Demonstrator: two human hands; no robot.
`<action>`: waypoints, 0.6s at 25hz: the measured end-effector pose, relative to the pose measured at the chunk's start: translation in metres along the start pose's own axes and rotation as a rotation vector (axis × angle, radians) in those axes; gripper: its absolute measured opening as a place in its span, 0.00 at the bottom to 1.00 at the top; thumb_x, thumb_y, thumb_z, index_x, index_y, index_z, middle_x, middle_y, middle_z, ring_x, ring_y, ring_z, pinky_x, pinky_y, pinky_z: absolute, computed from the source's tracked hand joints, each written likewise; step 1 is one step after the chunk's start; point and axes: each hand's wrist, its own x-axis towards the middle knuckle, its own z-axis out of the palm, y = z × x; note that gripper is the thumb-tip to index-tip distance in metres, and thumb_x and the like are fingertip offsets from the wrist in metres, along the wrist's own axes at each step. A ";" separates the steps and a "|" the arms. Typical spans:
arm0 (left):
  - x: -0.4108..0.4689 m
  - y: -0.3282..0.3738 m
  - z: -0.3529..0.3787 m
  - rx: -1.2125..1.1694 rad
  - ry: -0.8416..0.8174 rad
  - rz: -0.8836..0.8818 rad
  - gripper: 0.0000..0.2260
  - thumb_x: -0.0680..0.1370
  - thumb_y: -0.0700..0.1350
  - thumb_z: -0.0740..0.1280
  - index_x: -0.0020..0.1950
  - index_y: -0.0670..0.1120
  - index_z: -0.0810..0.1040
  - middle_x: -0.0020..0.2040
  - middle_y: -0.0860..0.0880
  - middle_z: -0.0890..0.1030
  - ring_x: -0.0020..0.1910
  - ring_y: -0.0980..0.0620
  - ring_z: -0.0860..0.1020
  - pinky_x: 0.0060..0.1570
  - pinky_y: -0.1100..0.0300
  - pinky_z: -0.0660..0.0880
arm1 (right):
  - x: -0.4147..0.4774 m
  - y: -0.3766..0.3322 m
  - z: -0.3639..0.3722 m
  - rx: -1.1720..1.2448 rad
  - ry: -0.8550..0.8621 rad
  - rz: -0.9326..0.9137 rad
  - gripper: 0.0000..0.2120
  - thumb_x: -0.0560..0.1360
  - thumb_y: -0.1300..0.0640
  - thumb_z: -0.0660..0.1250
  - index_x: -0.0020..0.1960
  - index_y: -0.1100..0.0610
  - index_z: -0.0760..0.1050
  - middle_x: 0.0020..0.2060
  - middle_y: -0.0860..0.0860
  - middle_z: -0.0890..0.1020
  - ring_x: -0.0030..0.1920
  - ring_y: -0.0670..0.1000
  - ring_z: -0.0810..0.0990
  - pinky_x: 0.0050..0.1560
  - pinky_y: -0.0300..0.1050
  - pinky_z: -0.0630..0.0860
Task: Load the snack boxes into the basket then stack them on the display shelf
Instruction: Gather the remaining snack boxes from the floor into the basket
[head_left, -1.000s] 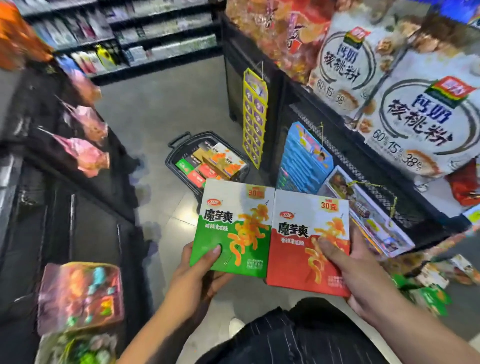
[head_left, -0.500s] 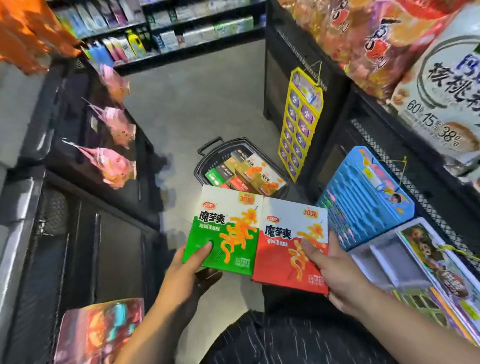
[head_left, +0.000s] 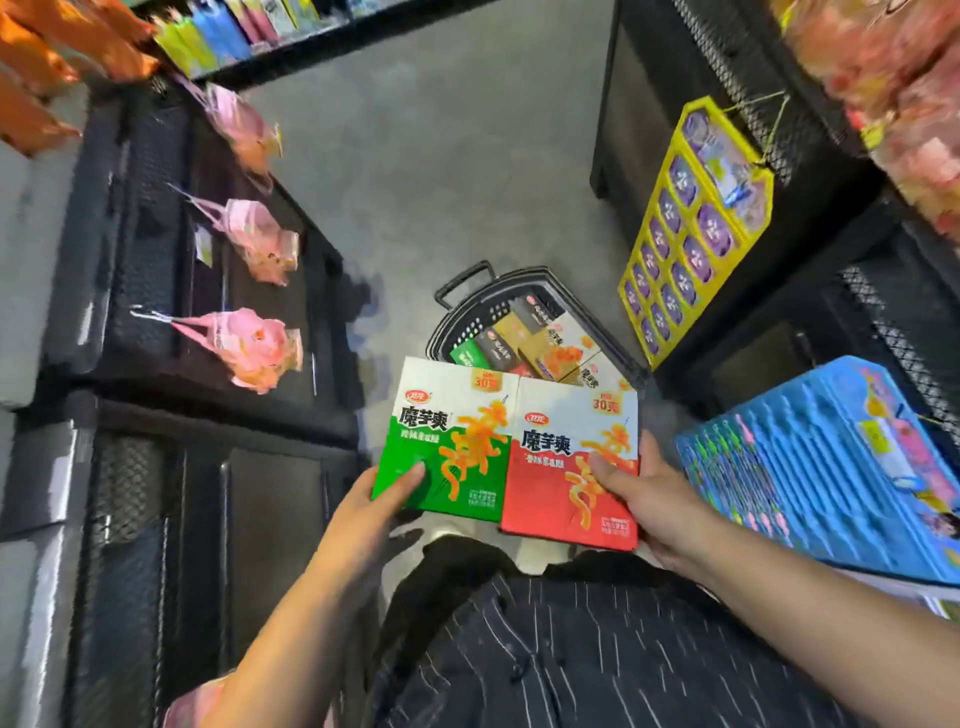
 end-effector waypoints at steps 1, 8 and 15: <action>0.013 0.008 -0.004 0.051 -0.009 -0.010 0.37 0.59 0.63 0.79 0.62 0.46 0.77 0.55 0.44 0.84 0.48 0.43 0.79 0.43 0.53 0.73 | 0.011 -0.002 0.006 0.000 0.015 0.017 0.17 0.77 0.58 0.68 0.61 0.46 0.67 0.51 0.52 0.84 0.46 0.56 0.85 0.52 0.61 0.81; 0.157 0.067 -0.019 0.331 -0.210 -0.203 0.34 0.60 0.62 0.79 0.58 0.42 0.81 0.55 0.42 0.84 0.47 0.46 0.79 0.50 0.53 0.73 | 0.101 0.019 0.046 0.112 0.224 0.147 0.23 0.77 0.58 0.69 0.68 0.50 0.64 0.54 0.50 0.83 0.51 0.53 0.84 0.54 0.56 0.80; 0.311 0.079 0.001 0.588 -0.384 -0.314 0.23 0.66 0.54 0.78 0.56 0.46 0.80 0.51 0.45 0.84 0.48 0.49 0.79 0.45 0.58 0.75 | 0.193 0.069 0.077 0.304 0.482 0.227 0.18 0.77 0.54 0.69 0.65 0.46 0.67 0.55 0.48 0.82 0.53 0.52 0.83 0.56 0.56 0.79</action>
